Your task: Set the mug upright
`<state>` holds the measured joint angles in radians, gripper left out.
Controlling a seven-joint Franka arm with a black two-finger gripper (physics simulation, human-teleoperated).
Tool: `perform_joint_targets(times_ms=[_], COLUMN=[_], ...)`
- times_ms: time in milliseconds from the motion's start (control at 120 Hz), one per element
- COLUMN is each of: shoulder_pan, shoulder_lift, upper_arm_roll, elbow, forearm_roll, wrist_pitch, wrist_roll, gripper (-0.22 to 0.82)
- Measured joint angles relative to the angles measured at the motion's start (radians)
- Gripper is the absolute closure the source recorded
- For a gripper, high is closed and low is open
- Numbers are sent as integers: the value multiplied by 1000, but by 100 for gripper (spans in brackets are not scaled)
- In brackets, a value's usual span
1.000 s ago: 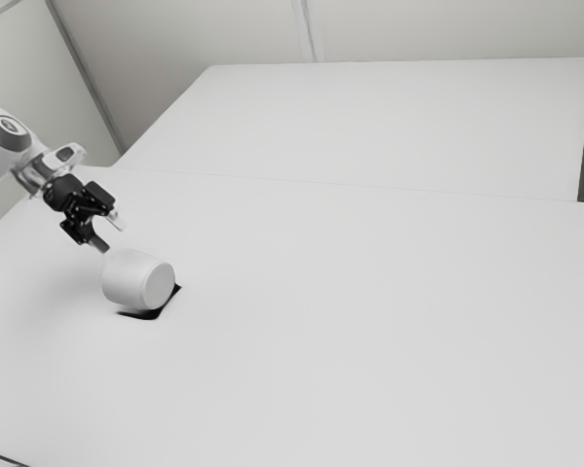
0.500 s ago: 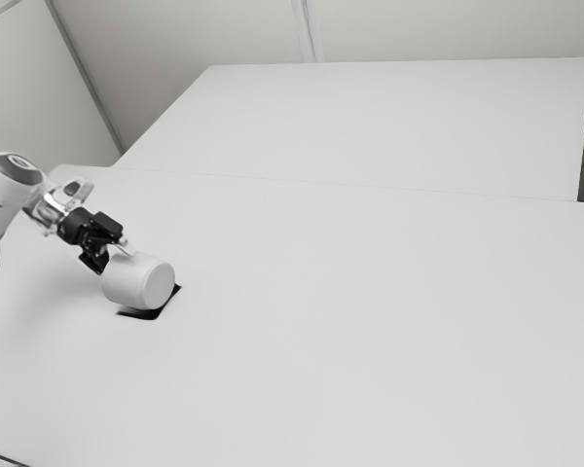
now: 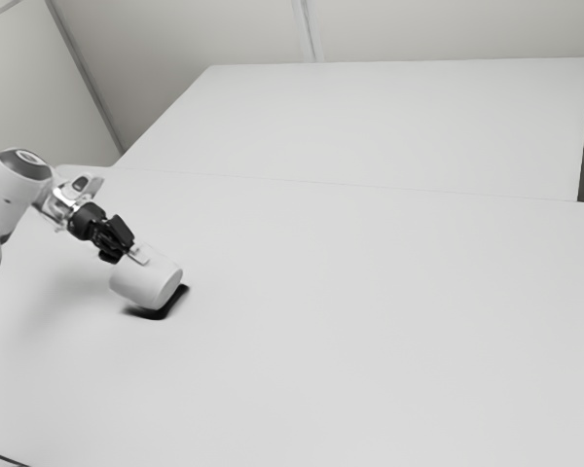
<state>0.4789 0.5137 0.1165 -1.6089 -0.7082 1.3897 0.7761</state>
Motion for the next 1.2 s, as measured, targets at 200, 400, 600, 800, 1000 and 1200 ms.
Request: perform_joint_targets(times_ms=[200, 400, 600, 800, 1000, 1200], shoulder_pan=[-19, -69, -200, -340, -433, -496], shoulder_lift=[-33, -159, -348, -408, -425, -506], upper_arm_roll=[1, 1, 0, -1, -1, -13], elbow=[4, -51, -253, -330, -397, -565], forearm_roll=[3, 50, 249, 494, 675, 777], wrist_pitch=[5, 55, 265, 448, 596, 723], wrist_roll=[-1, -17, -46, -115, -200, -302], gripper=[74, 77, 78, 79, 79, 78])
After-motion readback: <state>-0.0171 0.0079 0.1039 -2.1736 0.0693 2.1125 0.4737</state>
